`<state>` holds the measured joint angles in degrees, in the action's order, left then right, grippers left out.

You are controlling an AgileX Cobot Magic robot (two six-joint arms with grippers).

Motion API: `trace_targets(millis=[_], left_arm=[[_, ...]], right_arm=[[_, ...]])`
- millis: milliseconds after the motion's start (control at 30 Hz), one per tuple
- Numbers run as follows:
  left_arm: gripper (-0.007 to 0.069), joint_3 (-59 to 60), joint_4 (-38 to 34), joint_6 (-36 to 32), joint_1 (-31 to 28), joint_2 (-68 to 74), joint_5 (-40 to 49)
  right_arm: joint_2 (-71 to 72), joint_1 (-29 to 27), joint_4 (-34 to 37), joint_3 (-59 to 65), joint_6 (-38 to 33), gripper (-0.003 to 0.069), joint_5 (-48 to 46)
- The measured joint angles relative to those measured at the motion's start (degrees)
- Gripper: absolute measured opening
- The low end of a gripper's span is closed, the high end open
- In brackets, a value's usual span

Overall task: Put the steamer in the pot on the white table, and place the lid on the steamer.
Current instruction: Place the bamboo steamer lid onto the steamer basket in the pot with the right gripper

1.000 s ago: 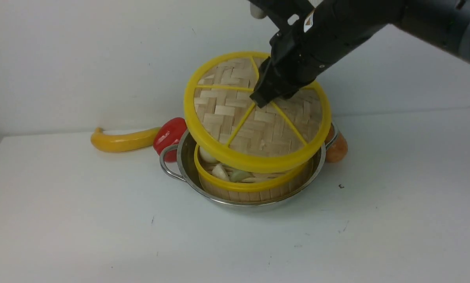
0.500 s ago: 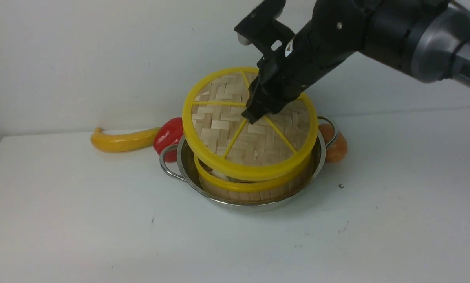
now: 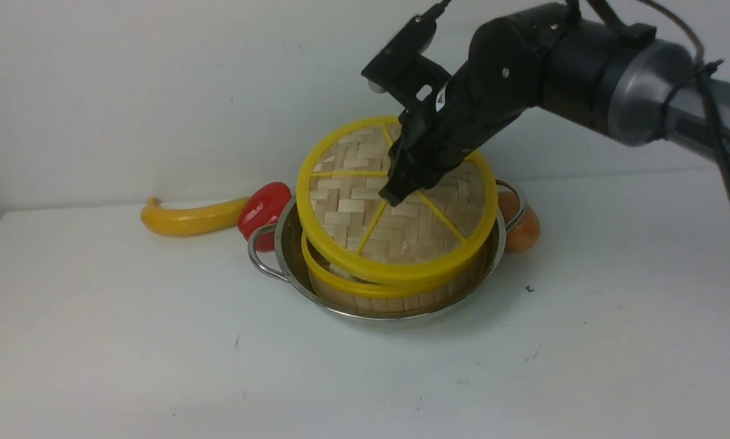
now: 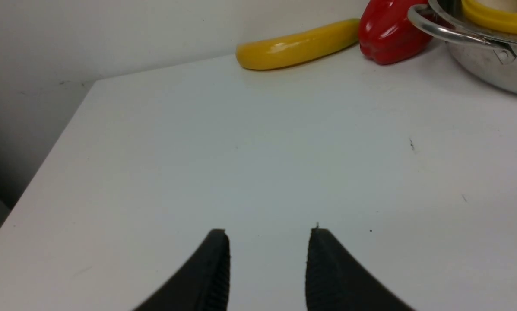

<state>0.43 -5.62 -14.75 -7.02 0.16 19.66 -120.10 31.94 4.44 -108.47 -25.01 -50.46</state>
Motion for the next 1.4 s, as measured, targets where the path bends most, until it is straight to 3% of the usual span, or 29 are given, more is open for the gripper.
trace_targets(millis=[1400], left_arm=[[0.0242,0.0,0.0,0.0,0.0,0.0,0.0]], right_arm=[[-2.1,0.0,0.2,0.0,0.5,0.0141,2.5]])
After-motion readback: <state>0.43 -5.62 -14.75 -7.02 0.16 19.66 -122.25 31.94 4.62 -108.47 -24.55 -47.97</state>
